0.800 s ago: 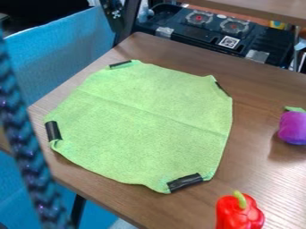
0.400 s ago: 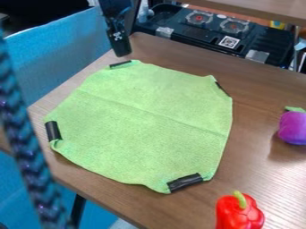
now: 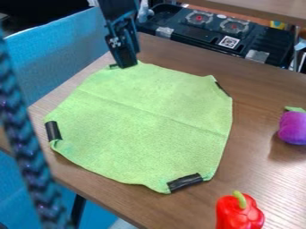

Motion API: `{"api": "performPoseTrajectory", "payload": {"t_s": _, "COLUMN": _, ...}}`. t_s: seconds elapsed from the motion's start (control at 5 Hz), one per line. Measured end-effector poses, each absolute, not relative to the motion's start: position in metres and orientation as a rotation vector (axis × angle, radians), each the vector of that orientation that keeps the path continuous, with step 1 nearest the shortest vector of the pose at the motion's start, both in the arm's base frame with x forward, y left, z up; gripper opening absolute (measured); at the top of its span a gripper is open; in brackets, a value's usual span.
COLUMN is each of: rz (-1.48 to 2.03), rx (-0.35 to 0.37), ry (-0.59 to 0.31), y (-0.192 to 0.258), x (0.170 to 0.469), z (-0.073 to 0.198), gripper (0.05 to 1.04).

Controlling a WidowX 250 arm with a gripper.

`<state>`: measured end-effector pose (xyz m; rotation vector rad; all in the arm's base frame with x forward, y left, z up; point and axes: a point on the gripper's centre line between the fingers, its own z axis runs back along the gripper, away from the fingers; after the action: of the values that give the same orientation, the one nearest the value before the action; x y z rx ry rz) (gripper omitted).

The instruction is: Move the red object to the bottom right of the cloth

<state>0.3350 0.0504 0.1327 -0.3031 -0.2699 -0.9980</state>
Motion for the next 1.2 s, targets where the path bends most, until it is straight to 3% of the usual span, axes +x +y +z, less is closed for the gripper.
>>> {"api": "performPoseTrajectory", "payload": {"t_s": 0.6, "rz": -1.155, "rx": -0.465, "ry": -0.178, "y": -0.027, "x": 0.251, "z": 0.129, "gripper": 1.001}}
{"api": "performPoseTrajectory", "payload": {"t_s": 1.2, "rz": -1.187, "rx": -0.554, "ry": -0.109, "y": -0.076, "x": 0.224, "z": 0.125, "gripper": 1.001}}
